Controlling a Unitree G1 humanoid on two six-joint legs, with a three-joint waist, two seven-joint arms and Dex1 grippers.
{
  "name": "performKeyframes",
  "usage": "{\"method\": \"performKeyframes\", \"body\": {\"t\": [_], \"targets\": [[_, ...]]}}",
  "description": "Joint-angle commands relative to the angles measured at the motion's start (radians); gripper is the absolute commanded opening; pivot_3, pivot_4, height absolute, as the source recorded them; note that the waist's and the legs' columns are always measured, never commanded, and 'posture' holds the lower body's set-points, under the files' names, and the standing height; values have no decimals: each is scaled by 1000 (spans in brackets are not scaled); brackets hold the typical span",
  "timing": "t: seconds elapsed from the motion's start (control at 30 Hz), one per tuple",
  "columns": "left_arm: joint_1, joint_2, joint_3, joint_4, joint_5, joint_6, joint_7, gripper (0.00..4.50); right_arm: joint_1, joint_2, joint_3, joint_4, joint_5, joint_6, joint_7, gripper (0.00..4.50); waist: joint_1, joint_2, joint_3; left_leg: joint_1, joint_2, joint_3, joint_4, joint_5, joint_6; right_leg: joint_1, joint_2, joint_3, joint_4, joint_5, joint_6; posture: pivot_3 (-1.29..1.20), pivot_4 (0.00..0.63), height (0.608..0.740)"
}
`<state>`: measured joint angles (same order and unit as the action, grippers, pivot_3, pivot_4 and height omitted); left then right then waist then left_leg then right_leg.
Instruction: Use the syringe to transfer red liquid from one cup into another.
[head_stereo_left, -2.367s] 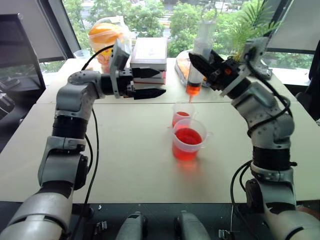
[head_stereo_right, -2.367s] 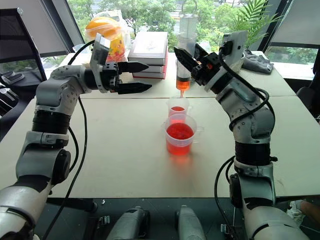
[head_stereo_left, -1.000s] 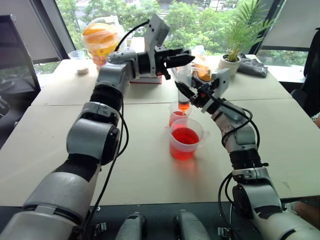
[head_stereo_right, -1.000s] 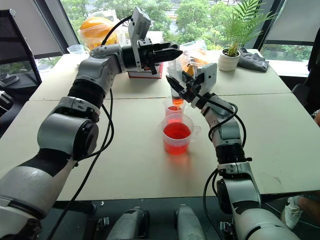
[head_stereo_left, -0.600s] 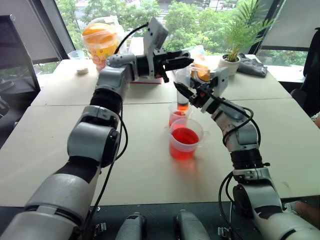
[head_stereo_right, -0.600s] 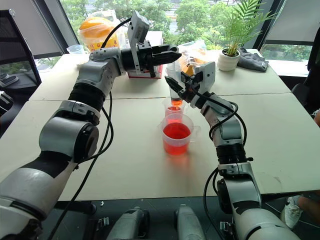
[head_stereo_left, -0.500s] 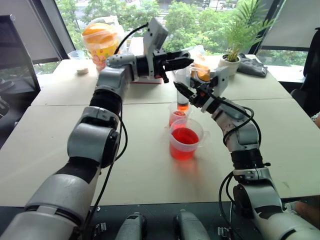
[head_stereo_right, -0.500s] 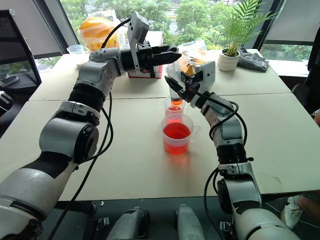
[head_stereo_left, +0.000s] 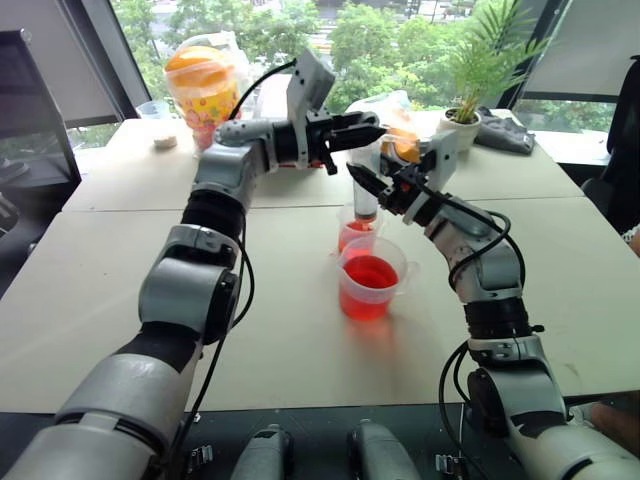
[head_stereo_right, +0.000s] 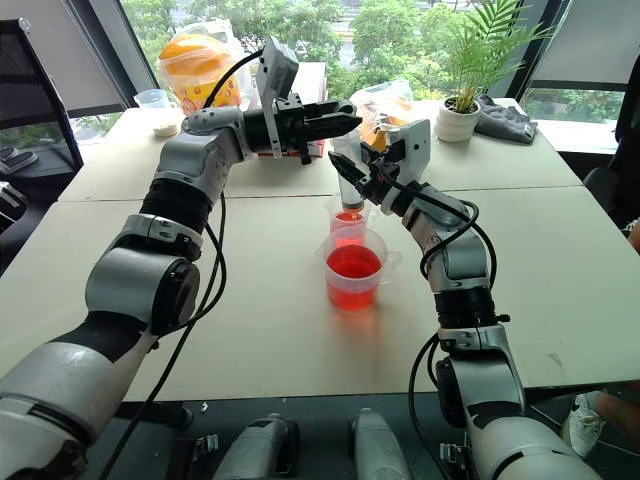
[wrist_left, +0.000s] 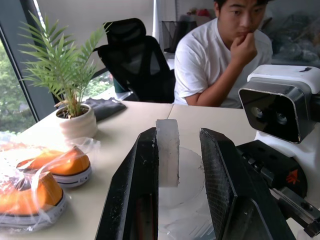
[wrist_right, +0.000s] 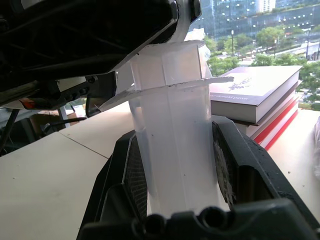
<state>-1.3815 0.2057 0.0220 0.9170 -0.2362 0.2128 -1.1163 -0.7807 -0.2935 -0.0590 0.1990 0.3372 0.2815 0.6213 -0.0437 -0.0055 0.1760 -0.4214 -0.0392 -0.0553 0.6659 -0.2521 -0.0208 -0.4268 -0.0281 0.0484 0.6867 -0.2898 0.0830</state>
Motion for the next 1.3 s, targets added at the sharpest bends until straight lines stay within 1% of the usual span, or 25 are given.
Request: {"method": "performKeyframes", "body": {"t": [0.03,0.47,0.6,0.63,0.67,0.7,0.8,0.83,1.03,1.17,1.3], "targets": [[37,-9,-31,9,25,49,-5,673,-81,-7,-47,-131,46,-42,-7,1468,0,0,0,0,0,0,0,0,0,0,0,0,0,0,0,0,150,740],[41,-1,-37,-25,26,87,-14,673,-90,-3,-47,-123,50,-41,-7,1468,0,0,0,0,0,0,0,0,0,0,0,0,0,0,0,0,150,740],[23,10,-10,-25,6,98,-3,673,-70,5,-35,-115,46,-40,-1,1468,0,0,0,0,0,0,0,0,0,0,0,0,0,0,0,0,150,740],[18,12,-5,-24,2,103,0,1705,-66,6,-33,-114,47,-38,0,1468,0,0,0,0,0,0,0,0,0,0,0,0,0,0,0,0,150,740],[13,14,0,-25,-3,104,-1,2070,-62,7,-32,-114,48,-37,2,1468,0,0,0,0,0,0,0,0,0,0,0,0,0,0,0,0,150,740],[9,16,7,-25,-8,103,3,2539,-57,8,-30,-113,48,-36,4,1468,0,0,0,0,0,0,0,0,0,0,0,0,0,0,0,0,150,740],[-9,23,26,-18,-17,96,25,4057,-41,11,-22,-109,48,-32,8,1468,0,0,0,0,0,0,0,0,0,0,0,0,0,0,0,0,150,740],[-15,26,35,-19,-26,99,25,4401,-35,12,-17,-108,47,-31,11,1468,0,0,0,0,0,-1,0,0,0,0,0,0,0,0,0,0,150,740],[-11,65,59,-74,-66,137,-29,4401,-14,27,-1,-98,45,-26,16,1468,-1,0,0,0,0,0,0,0,0,0,0,0,0,0,0,0,150,740],[57,120,45,-197,-96,194,-111,4401,-12,33,-5,-84,43,-25,14,1468,-2,0,0,0,0,0,0,0,0,0,0,0,0,0,0,0,150,740],[131,163,35,-314,-118,244,-133,4401,-20,29,-16,-87,49,-10,6,1468,-1,0,0,0,0,-1,0,0,0,0,0,0,0,0,0,0,150,740]]}}
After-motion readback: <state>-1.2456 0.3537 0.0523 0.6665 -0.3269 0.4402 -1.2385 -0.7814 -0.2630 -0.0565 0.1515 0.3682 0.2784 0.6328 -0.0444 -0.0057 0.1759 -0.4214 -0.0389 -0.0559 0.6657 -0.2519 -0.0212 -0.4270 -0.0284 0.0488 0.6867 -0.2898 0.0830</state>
